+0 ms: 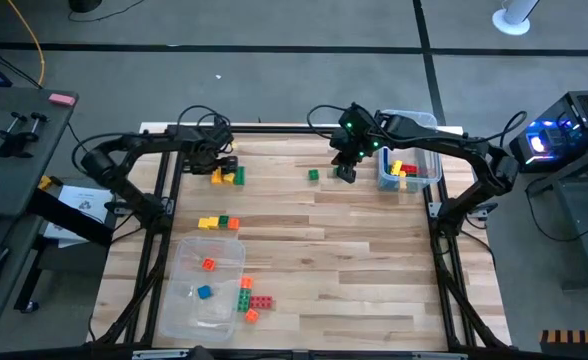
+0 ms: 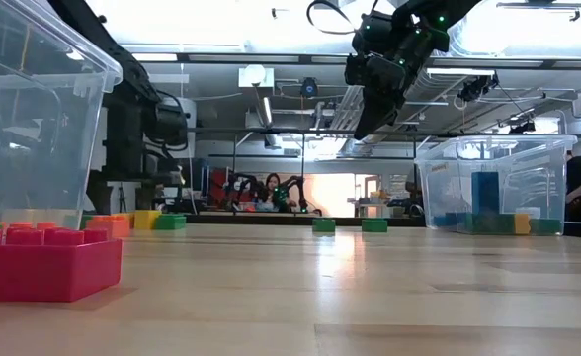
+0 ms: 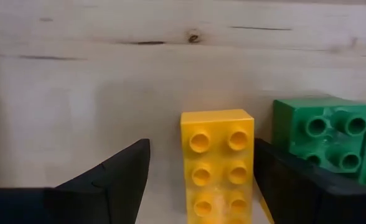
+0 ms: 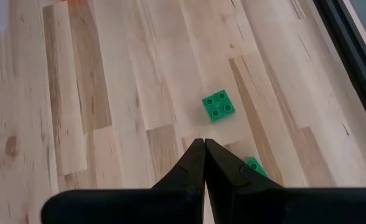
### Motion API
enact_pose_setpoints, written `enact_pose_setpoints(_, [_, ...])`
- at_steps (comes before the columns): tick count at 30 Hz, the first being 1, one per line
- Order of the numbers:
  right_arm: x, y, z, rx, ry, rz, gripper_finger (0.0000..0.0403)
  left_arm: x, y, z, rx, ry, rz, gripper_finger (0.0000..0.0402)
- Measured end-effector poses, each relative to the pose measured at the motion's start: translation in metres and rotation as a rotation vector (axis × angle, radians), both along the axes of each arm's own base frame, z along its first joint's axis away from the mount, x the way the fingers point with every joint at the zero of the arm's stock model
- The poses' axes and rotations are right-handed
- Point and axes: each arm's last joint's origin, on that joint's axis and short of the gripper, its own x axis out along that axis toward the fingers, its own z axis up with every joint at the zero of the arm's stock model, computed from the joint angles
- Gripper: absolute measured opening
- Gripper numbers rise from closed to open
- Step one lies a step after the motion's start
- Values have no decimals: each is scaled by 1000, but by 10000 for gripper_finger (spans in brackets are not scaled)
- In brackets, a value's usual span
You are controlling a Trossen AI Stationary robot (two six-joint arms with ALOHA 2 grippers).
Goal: Sort blocks by size
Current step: Put the large yellow game piece into the right transparent bin
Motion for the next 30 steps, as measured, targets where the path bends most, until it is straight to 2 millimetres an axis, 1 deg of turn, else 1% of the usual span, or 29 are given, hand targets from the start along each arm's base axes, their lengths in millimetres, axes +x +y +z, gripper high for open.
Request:
enact_pose_setpoints(2, [0, 0, 0, 0, 0, 0, 0, 0, 0, -2, -8, 8, -20, 241])
enact_pose_setpoints(3, [0, 0, 0, 0, 1, 0, 0, 0, 0, -2, -6, 7, -29, 224])
enact_pose_setpoints(5, [0, 0, 0, 0, 1, 1, 0, 1, 1, -1, 5, -1, -33, 172])
enact_pose_setpoints(7, [0, 0, 0, 1, 3, 1, 0, 0, 1, 2, 22, -10, -40, 108])
enact_pose_setpoints(8, [0, 0, 0, 1, 2, 1, 0, 0, 0, 3, 29, -17, -49, 94])
enact_pose_setpoints(11, [-4, 3, 7, 11, -29, 15, 0, 1, 1, 13, 79, -59, -58, 95])
enact_pose_setpoints(14, [-8, 5, 30, -10, -100, 23, 0, 0, 1, 36, 141, -90, -70, 95])
enact_pose_setpoints(17, [-16, 6, 59, -58, -183, 15, 0, 0, 3, 70, 256, -182, -71, 95])
enact_pose_setpoints(19, [-21, 6, 79, -88, -244, -2, 0, 4, 3, 97, 383, -277, -90, 95])
enact_pose_setpoints(22, [-31, 4, 108, -111, -326, -72, 0, 21, 1, 133, 586, -432, -209, 95])
enact_pose_setpoints(24, [-37, 2, 124, -133, -375, -127, 0, 38, 1, 147, 661, -534, -290, 95])
enact_pose_setpoints(25, [-40, 2, 131, -144, -397, -156, 0, 49, 1, 149, 676, -578, -335, 95])
enact_pose_setpoints(27, [-46, 1, 145, -152, -448, -199, 0, 74, 1, 145, 664, -625, -417, 95])
enact_pose_setpoints(30, [-51, -1, 161, -143, -506, -259, 0, 123, -1, 123, 588, -676, -545, 95])
